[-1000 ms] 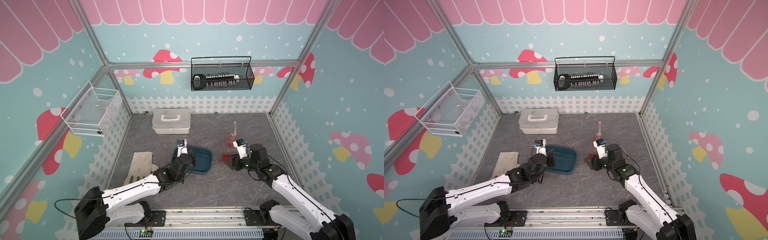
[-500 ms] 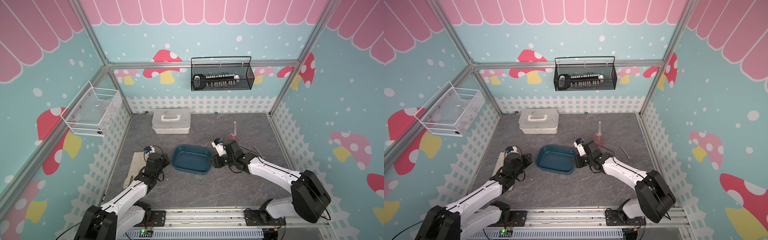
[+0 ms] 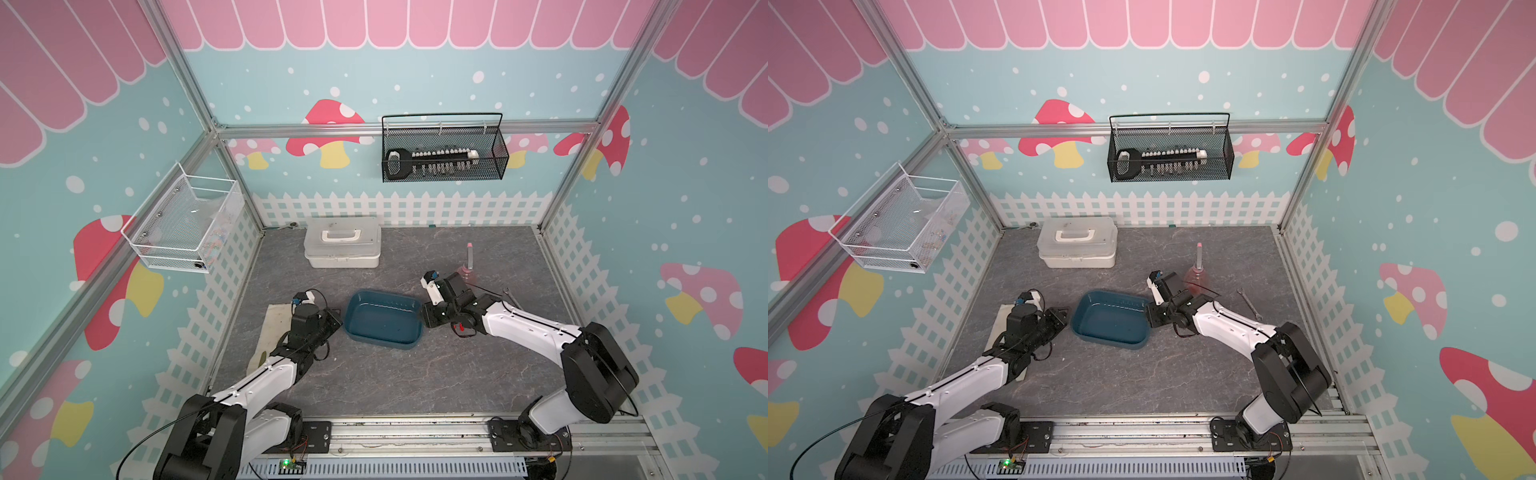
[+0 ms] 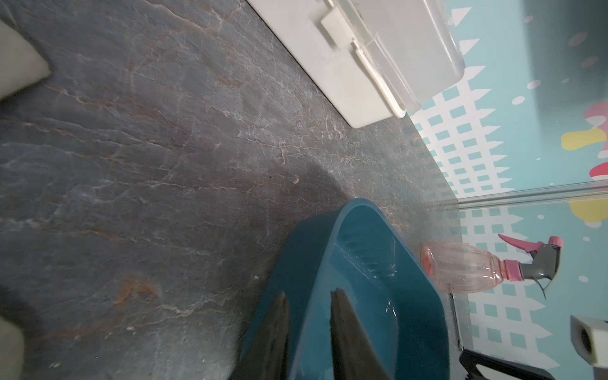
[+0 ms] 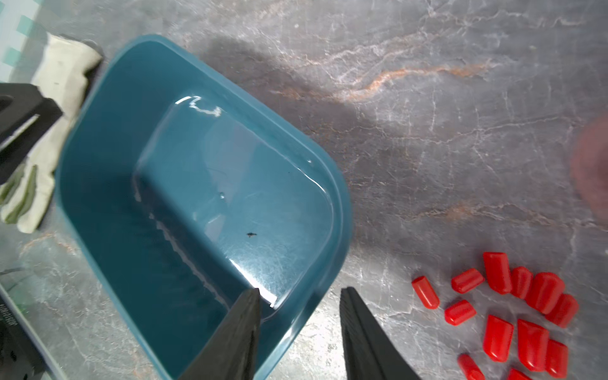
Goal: Take the screw protection sleeves out of the storage box
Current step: Adjust the storage box at the center of the board.
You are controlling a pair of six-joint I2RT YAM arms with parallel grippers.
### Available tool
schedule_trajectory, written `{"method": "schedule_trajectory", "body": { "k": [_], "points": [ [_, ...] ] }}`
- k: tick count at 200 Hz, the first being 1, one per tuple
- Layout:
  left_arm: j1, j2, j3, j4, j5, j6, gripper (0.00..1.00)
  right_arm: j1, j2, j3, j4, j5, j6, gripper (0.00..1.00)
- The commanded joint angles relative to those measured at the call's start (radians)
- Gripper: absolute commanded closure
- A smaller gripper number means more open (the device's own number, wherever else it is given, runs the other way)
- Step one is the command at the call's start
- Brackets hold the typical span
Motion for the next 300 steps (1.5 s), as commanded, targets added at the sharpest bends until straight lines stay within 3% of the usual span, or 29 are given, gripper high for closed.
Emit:
{"method": "schedule_trajectory", "body": {
  "k": [1,66,105,300],
  "points": [
    [0.012,0.014,-0.003,0.042,0.035,-0.010,0.75,0.006,0.053,0.049,-0.080,0.023,0.006,0.57],
    [0.022,0.043,-0.001,0.068,0.059,-0.014,0.74,0.006,0.107,0.092,-0.072,0.023,0.008,0.59],
    [0.025,0.068,0.003,0.086,0.071,-0.016,0.75,0.006,0.162,0.154,-0.089,0.039,-0.016,0.66],
    [0.027,0.093,0.012,0.092,0.078,-0.013,0.74,0.003,0.420,0.510,-0.222,0.197,-0.200,0.66]
  ]
}}
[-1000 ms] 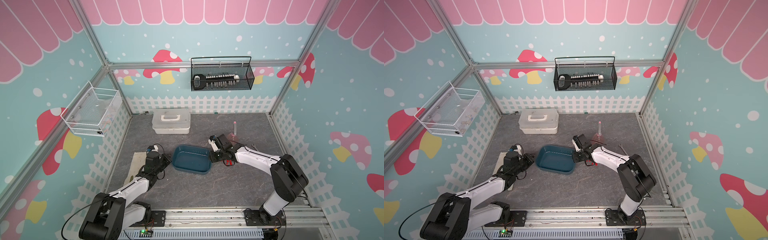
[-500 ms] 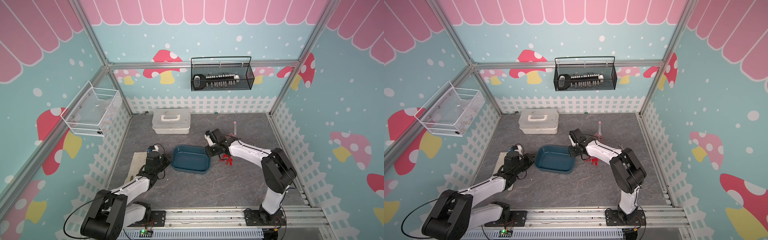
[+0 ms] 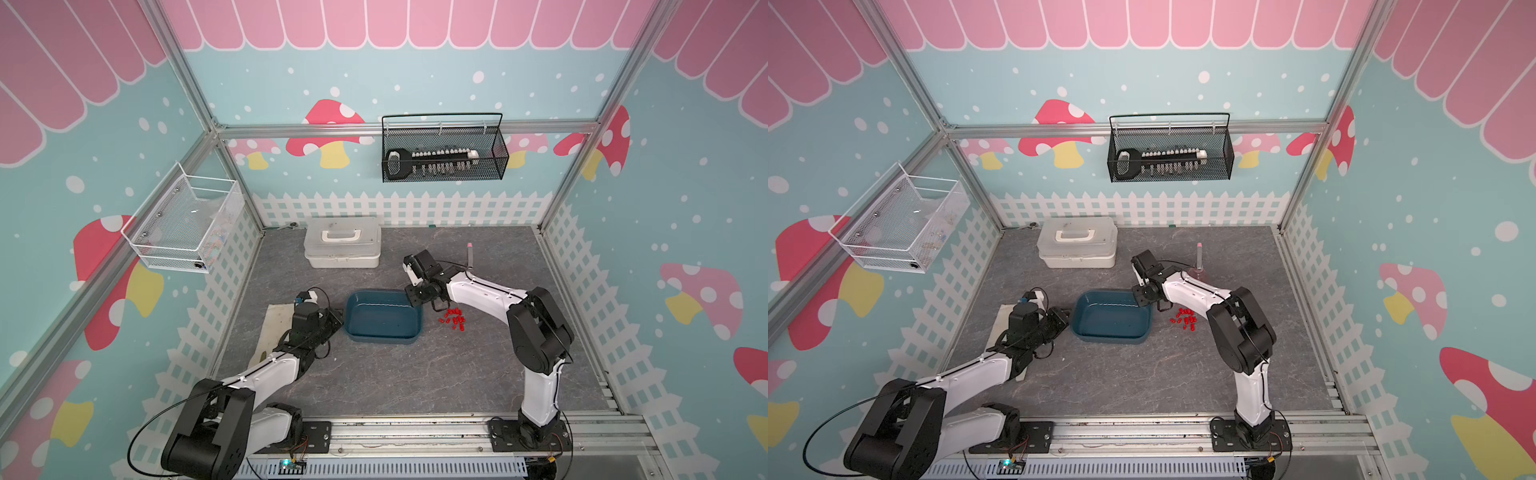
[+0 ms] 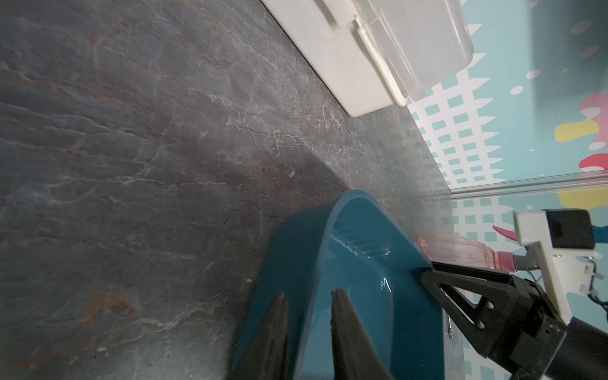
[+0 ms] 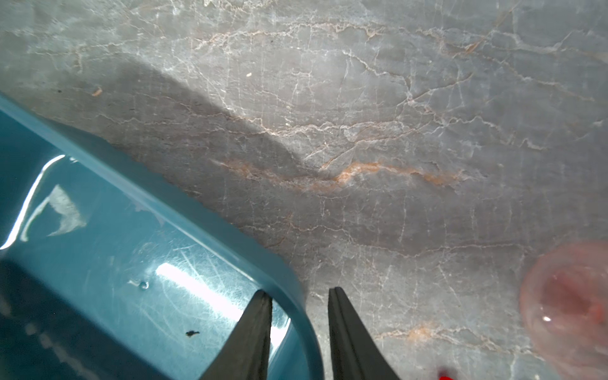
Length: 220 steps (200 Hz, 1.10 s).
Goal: Take the screw protection sleeves out of the storage box
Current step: Adjust the storage box at the center of the board, then reset both arms
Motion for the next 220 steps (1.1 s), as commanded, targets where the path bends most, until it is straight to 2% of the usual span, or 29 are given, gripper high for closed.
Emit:
{"method": "schedule_trajectory", "body": {
  "k": [1,59,72,80,95,109,136,155,182,190,220],
  "points": [
    [0.008,0.010,0.012,0.017,0.008,-0.006,0.74,0.003,0.035,0.052,-0.027,0.032,-0.041,0.66],
    [0.008,0.010,0.020,0.010,0.012,0.002,0.73,0.003,0.028,0.064,-0.029,0.041,-0.050,0.66],
    [0.007,0.002,0.030,0.001,0.013,0.020,0.71,0.004,0.006,0.053,-0.026,0.036,-0.046,0.64],
    [0.007,-0.012,0.056,-0.038,0.012,0.053,0.68,0.004,-0.016,0.041,-0.019,0.032,-0.044,0.62],
    [0.005,-0.047,0.141,-0.198,-0.007,0.144,0.63,0.004,-0.085,0.008,0.005,0.031,-0.041,0.49],
    [0.002,-0.095,0.205,-0.317,-0.058,0.207,0.58,0.004,-0.154,-0.032,0.030,0.038,-0.042,0.42],
    [0.000,-0.169,0.285,-0.441,-0.148,0.279,0.48,0.004,-0.295,-0.100,0.068,0.033,-0.072,0.31],
    [-0.004,-0.171,0.335,-0.473,-0.201,0.360,0.32,0.004,-0.386,-0.125,0.050,-0.001,-0.117,0.26],
    [-0.005,-0.203,0.380,-0.532,-0.365,0.450,0.20,0.001,-0.561,-0.221,0.036,0.057,-0.181,0.12],
    [-0.004,-0.224,0.376,-0.526,-0.418,0.461,0.18,-0.003,-0.609,-0.249,0.024,0.085,-0.205,0.02],
    [-0.003,-0.265,0.323,-0.437,-0.564,0.567,0.18,-0.049,-0.740,-0.336,-0.003,0.180,-0.297,0.01]
  ]
}}
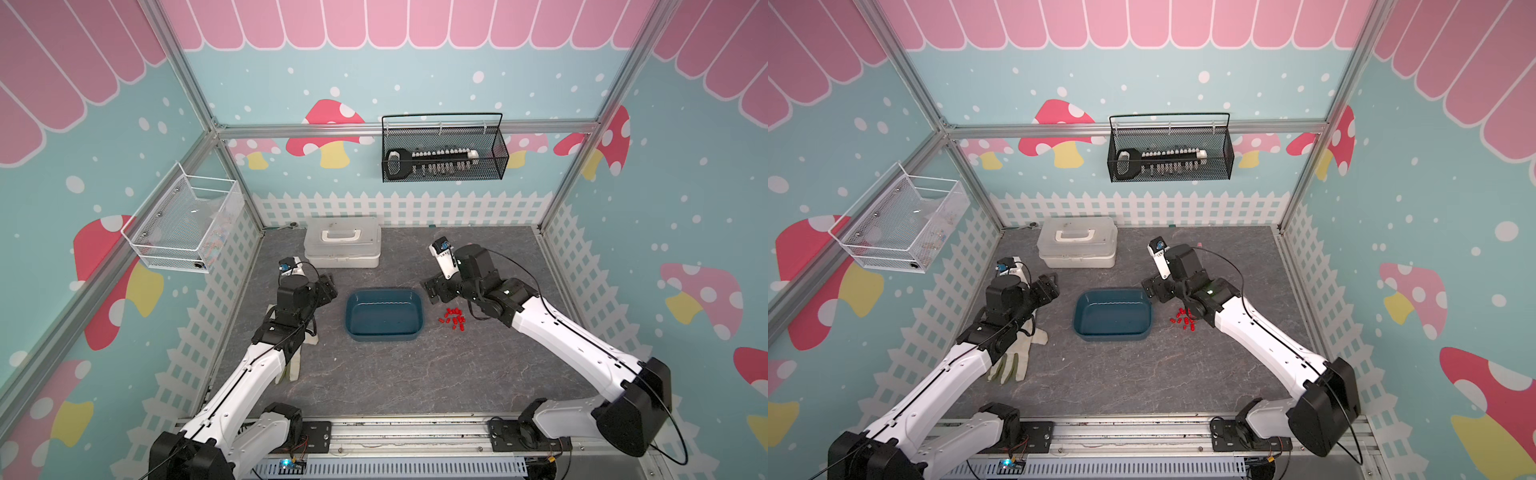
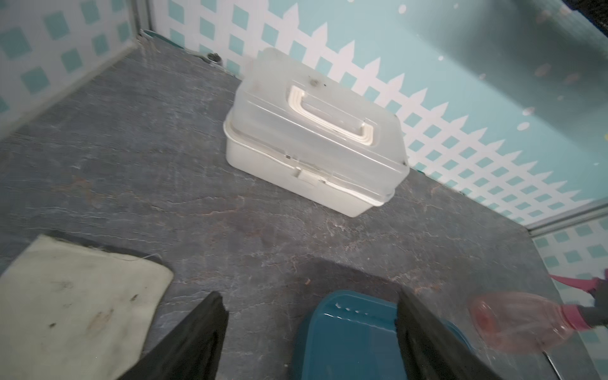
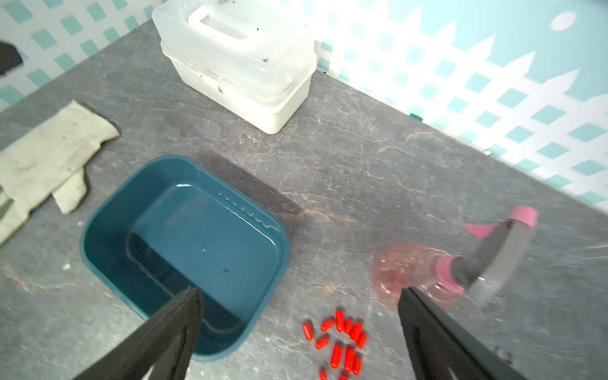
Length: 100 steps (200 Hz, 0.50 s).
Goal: Take the screw protection sleeves out of the storage box
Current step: Reset both arms
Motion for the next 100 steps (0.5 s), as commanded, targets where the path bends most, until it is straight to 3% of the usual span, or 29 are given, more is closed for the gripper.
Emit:
{"method": "schedule_trajectory", "body": {
  "k": [1,39,64,80,100],
  "points": [
    [0.000,-0.031,-0.034,0.032,-0.183,0.140,0.17,-0.040,-0.074,-0.063,-0.045,0.102,-0.099,0.01],
    [0.009,-0.018,-0.125,0.168,-0.261,0.336,0.16,-0.204,-0.196,-0.214,0.036,0.132,-0.133,0.01],
    [0.020,-0.012,-0.236,0.383,-0.230,0.391,0.13,-0.300,-0.232,-0.341,0.167,0.187,-0.189,0.01],
    [0.044,0.026,-0.298,0.523,-0.212,0.432,0.13,-0.319,-0.229,-0.446,0.334,0.188,-0.290,0.01],
    [0.106,0.092,-0.322,0.612,-0.156,0.437,0.12,-0.334,-0.211,-0.538,0.461,0.221,-0.293,0.01]
  ]
}}
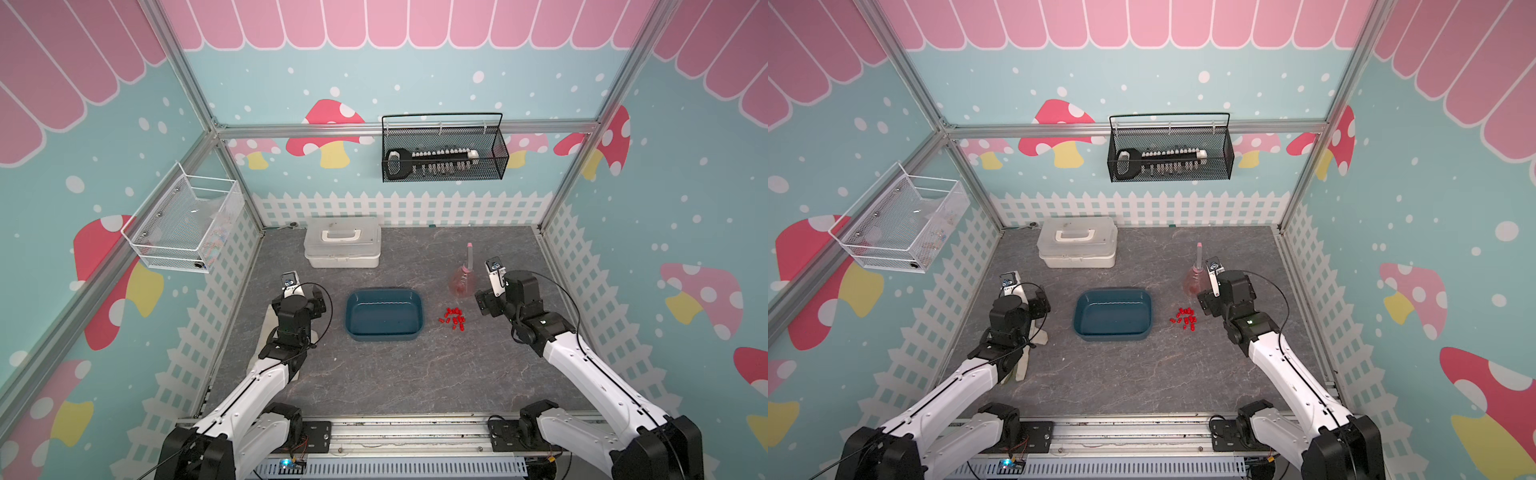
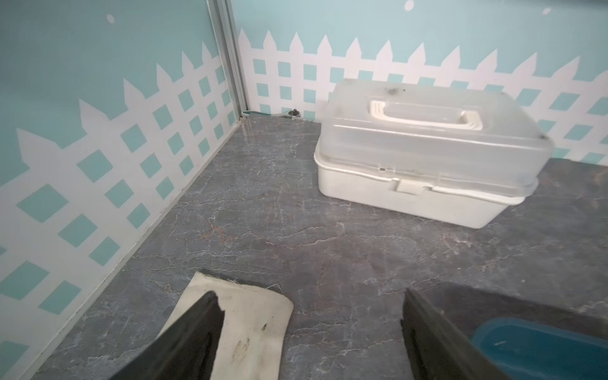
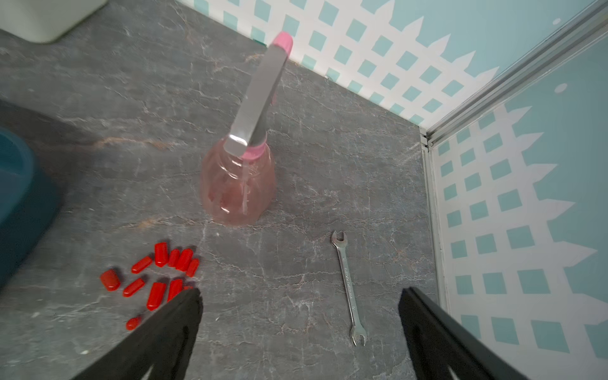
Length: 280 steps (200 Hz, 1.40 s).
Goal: Take the screw protection sleeves out of the storage box
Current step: Reset both arms
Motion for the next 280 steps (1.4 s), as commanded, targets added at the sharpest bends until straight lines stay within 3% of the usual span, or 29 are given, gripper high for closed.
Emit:
{"method": "schedule_trajectory", "body": {
  "k": [1,34,59,88,102,113,126,153,174,203,224,238,280],
  "points": [
    [0.061,0.061,-0.031,0.224,0.052,0.068,0.12,-0.017,0.015,-0.088,0.232,0.048,-0.071,0.01],
    [0.118,0.243,-0.050,0.433,0.239,0.046,0.08,-0.074,0.068,-0.179,0.394,0.046,-0.055,0.01],
    [0.124,0.372,-0.019,0.503,0.285,0.086,0.03,-0.124,0.109,-0.257,0.558,0.099,-0.007,0.01],
    [0.157,0.518,-0.005,0.619,0.330,0.067,0.03,-0.197,0.166,-0.314,0.694,0.026,0.030,0.01],
    [0.159,0.505,0.022,0.539,0.364,0.081,0.02,-0.221,0.204,-0.337,0.769,-0.019,0.042,0.01],
    [0.158,0.521,0.011,0.596,0.363,0.082,0.02,-0.225,0.211,-0.339,0.786,-0.031,0.023,0.01],
    [0.158,0.506,0.021,0.547,0.363,0.080,0.02,-0.233,0.233,-0.357,0.868,-0.044,0.014,0.01],
    [0.158,0.511,0.017,0.561,0.365,0.080,0.02,-0.250,0.256,-0.328,0.843,-0.179,0.012,0.01],
    [0.158,0.510,0.018,0.558,0.365,0.080,0.02,-0.250,0.292,-0.398,1.034,-0.241,0.026,0.01],
    [0.157,0.512,0.018,0.562,0.364,0.081,0.02,-0.251,0.386,-0.411,1.145,-0.163,0.050,0.01],
    [0.156,0.514,0.017,0.568,0.364,0.081,0.02,-0.249,0.470,-0.393,1.201,-0.194,0.030,0.01],
    [0.158,0.513,0.017,0.567,0.363,0.080,0.02,-0.250,0.448,-0.363,1.105,-0.198,0.033,0.01],
    [0.157,0.513,0.017,0.567,0.364,0.080,0.02,-0.250,0.466,-0.324,1.057,-0.175,0.040,0.01]
  ]
}}
